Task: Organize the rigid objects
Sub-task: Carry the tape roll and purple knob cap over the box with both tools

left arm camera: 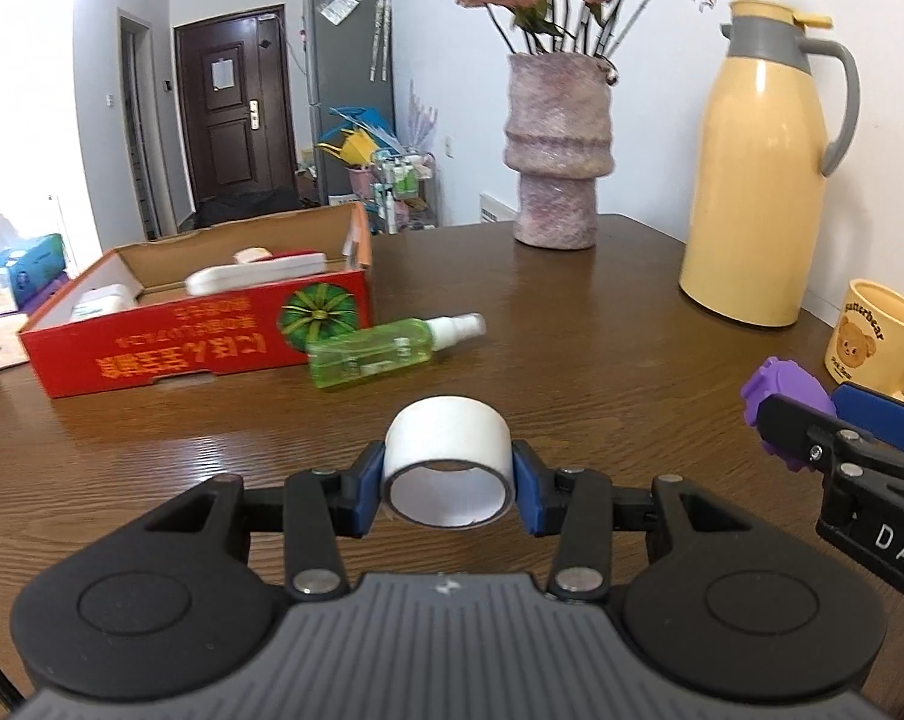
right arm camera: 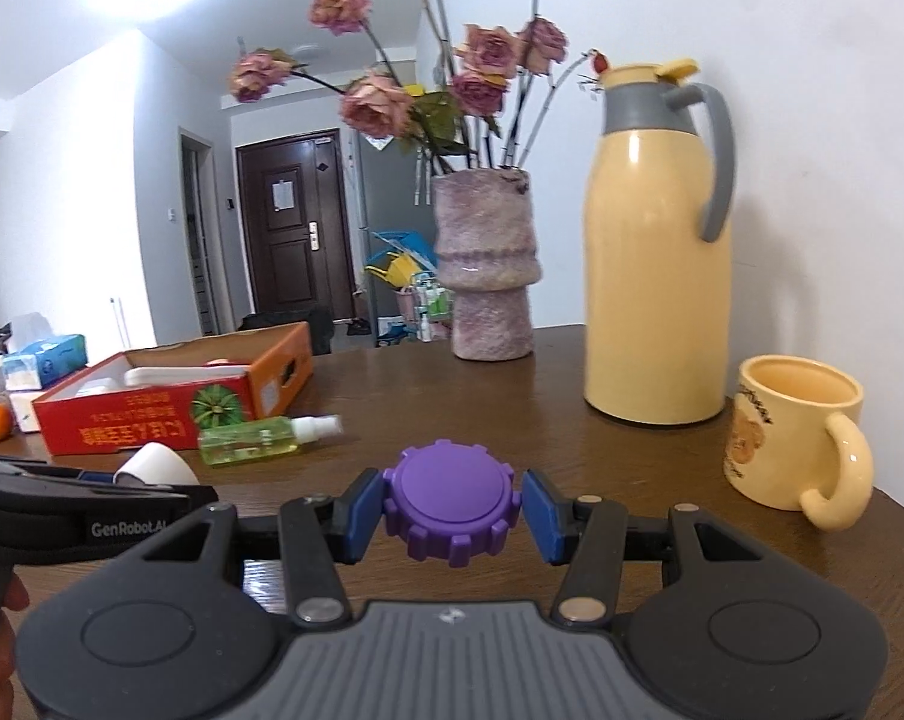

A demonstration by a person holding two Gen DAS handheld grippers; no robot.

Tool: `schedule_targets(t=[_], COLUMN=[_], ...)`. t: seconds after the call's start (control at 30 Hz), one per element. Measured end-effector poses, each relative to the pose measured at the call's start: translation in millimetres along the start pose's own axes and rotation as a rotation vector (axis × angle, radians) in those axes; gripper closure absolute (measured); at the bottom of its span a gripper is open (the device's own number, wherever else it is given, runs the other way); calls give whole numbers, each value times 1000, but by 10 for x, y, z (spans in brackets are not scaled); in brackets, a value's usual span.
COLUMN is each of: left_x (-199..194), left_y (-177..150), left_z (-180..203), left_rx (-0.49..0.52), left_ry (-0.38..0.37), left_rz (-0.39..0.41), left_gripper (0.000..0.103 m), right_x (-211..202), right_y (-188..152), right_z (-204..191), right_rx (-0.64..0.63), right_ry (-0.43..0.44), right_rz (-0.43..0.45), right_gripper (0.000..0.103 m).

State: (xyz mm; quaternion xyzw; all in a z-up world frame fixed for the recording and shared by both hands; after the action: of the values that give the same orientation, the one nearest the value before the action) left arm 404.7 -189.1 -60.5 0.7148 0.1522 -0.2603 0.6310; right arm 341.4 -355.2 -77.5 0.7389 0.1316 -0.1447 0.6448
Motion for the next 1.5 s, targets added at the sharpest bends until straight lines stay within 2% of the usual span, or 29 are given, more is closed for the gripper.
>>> schedule_targets(t=[0.87, 1.5], left_x=[-701, -731], left_y=[17, 141], left_z=[-1309, -1937], left_rx=[-112, -175], left_ry=[102, 132], left_rz=[89, 113], left_gripper=[59, 58], right_x=[-125, 45], right_y=[210, 377], right_z=[-1356, -1975], right_rx=[-96, -134], right_ry=[157, 186], right_rz=[21, 22], right_gripper=[53, 53])
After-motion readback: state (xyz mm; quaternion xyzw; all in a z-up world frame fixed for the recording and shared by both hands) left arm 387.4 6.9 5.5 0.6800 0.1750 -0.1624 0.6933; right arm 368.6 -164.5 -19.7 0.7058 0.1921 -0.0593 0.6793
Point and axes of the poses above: each gripper's, at about its wrist camera, not at the fingertips, and x roughly the way its jaws point, z to its right, y to its top, the point moved 1 cm from there along x, roughly the way its jaws point
